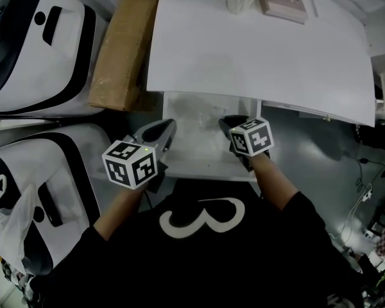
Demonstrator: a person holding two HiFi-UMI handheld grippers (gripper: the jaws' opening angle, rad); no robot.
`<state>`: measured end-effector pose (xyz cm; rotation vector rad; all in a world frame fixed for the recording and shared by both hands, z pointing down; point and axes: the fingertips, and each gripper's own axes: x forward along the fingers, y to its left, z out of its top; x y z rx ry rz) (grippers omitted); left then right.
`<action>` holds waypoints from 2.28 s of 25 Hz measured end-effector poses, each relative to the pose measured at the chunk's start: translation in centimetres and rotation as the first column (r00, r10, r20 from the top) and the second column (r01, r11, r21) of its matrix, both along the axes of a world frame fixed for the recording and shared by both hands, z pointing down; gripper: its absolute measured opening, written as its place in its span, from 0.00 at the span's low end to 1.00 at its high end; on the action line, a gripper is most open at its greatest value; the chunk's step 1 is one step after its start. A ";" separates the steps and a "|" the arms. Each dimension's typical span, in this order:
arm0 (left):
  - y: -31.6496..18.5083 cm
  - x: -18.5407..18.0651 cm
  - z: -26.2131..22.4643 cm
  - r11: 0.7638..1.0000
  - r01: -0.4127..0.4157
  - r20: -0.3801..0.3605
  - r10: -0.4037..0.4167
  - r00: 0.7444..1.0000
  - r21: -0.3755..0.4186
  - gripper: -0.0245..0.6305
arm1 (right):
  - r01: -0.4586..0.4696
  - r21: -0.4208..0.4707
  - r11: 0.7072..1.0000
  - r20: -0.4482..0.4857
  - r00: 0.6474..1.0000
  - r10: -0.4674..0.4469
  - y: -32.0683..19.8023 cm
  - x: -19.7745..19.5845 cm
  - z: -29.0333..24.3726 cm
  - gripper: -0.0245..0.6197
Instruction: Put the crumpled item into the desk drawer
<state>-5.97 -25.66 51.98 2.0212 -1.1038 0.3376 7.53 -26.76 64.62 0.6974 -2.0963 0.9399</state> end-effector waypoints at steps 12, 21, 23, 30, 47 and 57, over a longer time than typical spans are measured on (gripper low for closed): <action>0.7 -1.4 2.3 0.997 0.050 0.027 -0.048 0.998 -0.065 0.05 | -0.001 -0.099 0.995 -0.050 0.999 -0.004 0.3 0.0 6.0 0.10; 0.7 -1.7 3.2 0.995 0.058 0.035 -0.055 0.998 -0.082 0.05 | -0.028 -0.132 0.991 -0.083 0.996 0.017 0.3 0.9 8.7 0.11; 0.7 -1.9 3.3 0.995 0.062 0.034 -0.059 0.998 -0.084 0.05 | -0.036 -0.134 0.990 -0.083 0.996 0.025 0.2 0.9 8.9 0.12; 0.8 -2.5 3.0 0.994 0.069 0.013 -0.068 0.998 -0.086 0.05 | -0.039 -0.142 0.989 -0.088 0.996 0.027 0.4 0.8 8.9 0.34; 2.9 -0.5 -4.9 0.996 -0.085 -0.093 0.087 0.992 0.024 0.05 | -0.197 0.129 0.972 0.181 0.968 0.172 0.4 0.8 -8.8 0.27; 4.9 2.7 -13.1 0.956 -0.201 -0.144 0.234 0.962 0.213 0.05 | -0.289 0.353 0.890 0.448 0.887 0.110 5.4 0.2 -25.2 0.04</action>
